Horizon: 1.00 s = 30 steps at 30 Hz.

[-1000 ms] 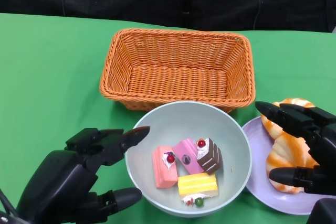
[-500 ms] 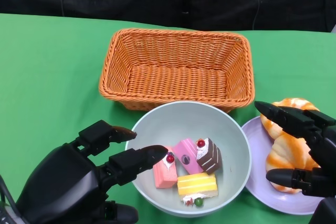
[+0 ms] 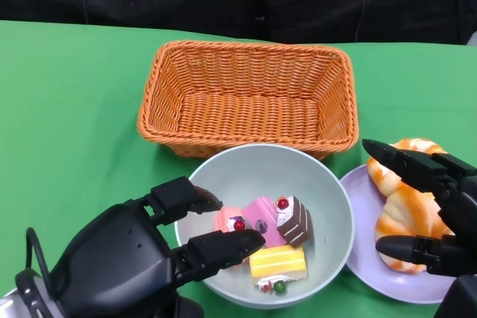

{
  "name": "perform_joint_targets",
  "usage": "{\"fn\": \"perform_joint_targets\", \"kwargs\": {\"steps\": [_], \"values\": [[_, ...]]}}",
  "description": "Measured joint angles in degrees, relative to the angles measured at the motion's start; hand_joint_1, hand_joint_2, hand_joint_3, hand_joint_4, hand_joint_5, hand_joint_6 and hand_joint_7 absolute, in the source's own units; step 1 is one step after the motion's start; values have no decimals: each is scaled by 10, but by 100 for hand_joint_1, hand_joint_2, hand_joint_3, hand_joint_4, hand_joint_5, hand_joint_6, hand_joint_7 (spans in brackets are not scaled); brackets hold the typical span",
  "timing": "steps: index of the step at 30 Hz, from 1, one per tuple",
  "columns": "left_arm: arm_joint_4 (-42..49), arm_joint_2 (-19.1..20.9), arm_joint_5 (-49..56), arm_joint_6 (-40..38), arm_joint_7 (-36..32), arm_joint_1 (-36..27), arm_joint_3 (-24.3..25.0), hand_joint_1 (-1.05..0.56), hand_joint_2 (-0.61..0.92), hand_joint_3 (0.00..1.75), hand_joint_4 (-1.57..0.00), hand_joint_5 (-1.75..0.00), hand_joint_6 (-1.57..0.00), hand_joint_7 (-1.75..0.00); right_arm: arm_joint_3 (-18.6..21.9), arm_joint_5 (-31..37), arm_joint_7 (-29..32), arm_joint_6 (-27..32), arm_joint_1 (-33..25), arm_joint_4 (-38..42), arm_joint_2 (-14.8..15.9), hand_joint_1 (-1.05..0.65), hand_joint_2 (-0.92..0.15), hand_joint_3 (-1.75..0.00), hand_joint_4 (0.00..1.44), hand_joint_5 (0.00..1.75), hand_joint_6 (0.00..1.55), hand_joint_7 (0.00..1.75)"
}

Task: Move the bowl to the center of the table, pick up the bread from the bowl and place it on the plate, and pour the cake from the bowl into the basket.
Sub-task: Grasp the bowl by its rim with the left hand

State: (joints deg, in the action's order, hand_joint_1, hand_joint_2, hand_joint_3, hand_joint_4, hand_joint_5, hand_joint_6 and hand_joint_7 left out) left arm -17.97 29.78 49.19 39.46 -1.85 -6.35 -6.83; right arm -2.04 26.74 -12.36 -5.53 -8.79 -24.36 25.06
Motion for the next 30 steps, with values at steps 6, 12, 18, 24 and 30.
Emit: {"fn": "perform_joint_targets", "kwargs": {"steps": [6,12,18,24,30], "values": [[3,0,1,1,0,0,0,-62,89,0,-22,-81,-55,-3,0,0,0,0,0,0,-1,-52,-92,-19,11,27,19,2],[45,0,55,16,-13,35,-42,-49,88,0,-45,-72,-73,-5,-1,0,0,5,1,-2,-8,-51,-92,-18,10,29,19,2],[68,0,74,26,-36,55,-62,-48,88,0,-49,-70,-75,-4,-1,2,0,6,1,-2,-9,-52,-92,-18,9,31,19,2],[72,5,76,25,-42,55,-65,-48,88,0,-50,-68,-76,-3,-1,2,0,7,1,-3,-9,-52,-92,-18,8,33,19,2],[137,-5,91,18,-36,101,-126,-43,87,1,-60,-99,-94,-12,-1,1,-3,11,1,-9,-10,-51,-92,-18,3,42,18,2]]}}
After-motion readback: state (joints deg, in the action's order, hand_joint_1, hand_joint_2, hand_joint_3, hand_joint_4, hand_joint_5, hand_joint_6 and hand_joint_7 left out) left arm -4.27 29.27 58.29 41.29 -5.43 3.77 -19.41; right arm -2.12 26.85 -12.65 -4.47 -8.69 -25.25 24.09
